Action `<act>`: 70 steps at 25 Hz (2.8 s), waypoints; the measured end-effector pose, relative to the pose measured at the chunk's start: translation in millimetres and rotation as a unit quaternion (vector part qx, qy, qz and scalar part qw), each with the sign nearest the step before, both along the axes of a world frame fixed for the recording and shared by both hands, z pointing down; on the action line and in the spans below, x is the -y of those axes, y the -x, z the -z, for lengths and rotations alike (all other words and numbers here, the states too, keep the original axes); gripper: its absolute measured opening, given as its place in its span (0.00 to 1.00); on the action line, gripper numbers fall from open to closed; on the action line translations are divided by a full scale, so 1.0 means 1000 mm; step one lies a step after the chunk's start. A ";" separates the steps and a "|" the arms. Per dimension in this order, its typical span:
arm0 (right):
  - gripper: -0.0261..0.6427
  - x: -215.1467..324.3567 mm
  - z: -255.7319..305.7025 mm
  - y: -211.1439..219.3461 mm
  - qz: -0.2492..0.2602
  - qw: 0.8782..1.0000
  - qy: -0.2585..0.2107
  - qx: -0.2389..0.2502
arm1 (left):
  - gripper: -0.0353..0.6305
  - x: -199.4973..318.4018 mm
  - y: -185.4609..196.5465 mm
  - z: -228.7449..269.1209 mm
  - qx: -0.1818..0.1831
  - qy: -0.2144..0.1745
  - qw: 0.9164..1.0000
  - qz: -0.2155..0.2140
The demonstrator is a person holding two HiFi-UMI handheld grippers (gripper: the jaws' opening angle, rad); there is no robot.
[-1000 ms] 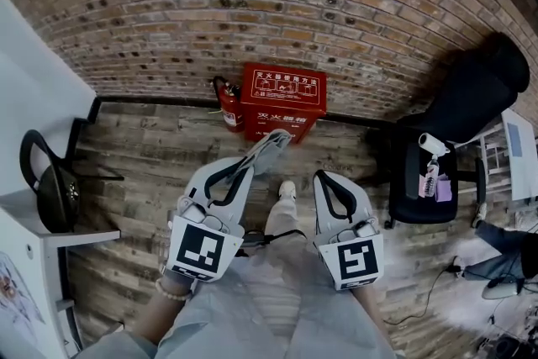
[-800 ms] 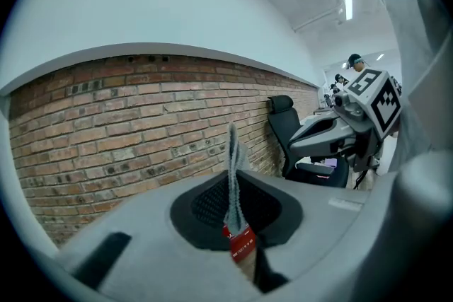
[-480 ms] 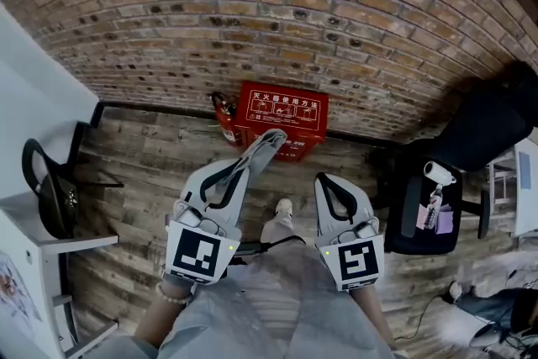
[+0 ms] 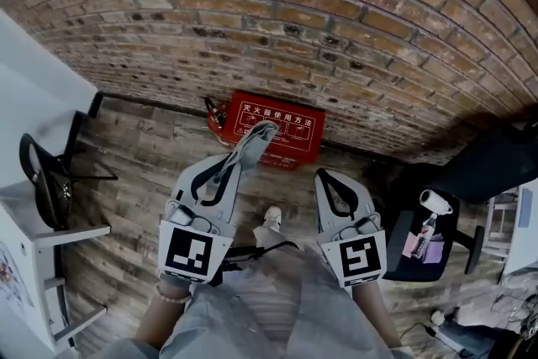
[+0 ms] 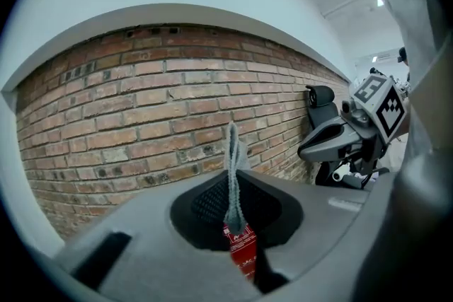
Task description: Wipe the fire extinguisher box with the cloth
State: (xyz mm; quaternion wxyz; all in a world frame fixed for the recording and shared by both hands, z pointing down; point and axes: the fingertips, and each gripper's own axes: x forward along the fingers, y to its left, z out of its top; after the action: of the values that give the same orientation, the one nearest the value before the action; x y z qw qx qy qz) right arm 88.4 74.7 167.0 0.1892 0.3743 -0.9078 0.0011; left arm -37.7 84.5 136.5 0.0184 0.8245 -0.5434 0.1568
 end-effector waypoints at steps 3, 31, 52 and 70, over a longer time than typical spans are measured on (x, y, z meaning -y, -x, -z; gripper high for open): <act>0.06 0.015 -0.008 0.000 0.013 1.000 0.011 -0.002 | 0.07 0.012 0.001 -0.004 -0.001 0.011 1.000 0.014; 0.06 0.064 -0.065 0.000 -0.047 0.997 0.061 0.005 | 0.07 0.070 -0.002 -0.062 -0.028 0.088 0.995 -0.031; 0.06 0.097 -0.152 -0.036 -0.082 0.993 0.083 -0.007 | 0.07 0.112 -0.044 -0.166 -0.047 0.135 0.987 -0.069; 0.06 0.115 -0.215 -0.064 -0.113 0.987 0.113 -0.008 | 0.07 0.163 -0.112 -0.252 -0.060 0.161 0.979 -0.114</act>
State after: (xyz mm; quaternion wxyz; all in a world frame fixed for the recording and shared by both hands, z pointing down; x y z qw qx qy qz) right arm 152.4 -40.7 382.2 0.2363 0.4507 -0.8521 0.1223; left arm 74.8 -78.9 388.1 0.1649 0.8751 -0.4118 0.1936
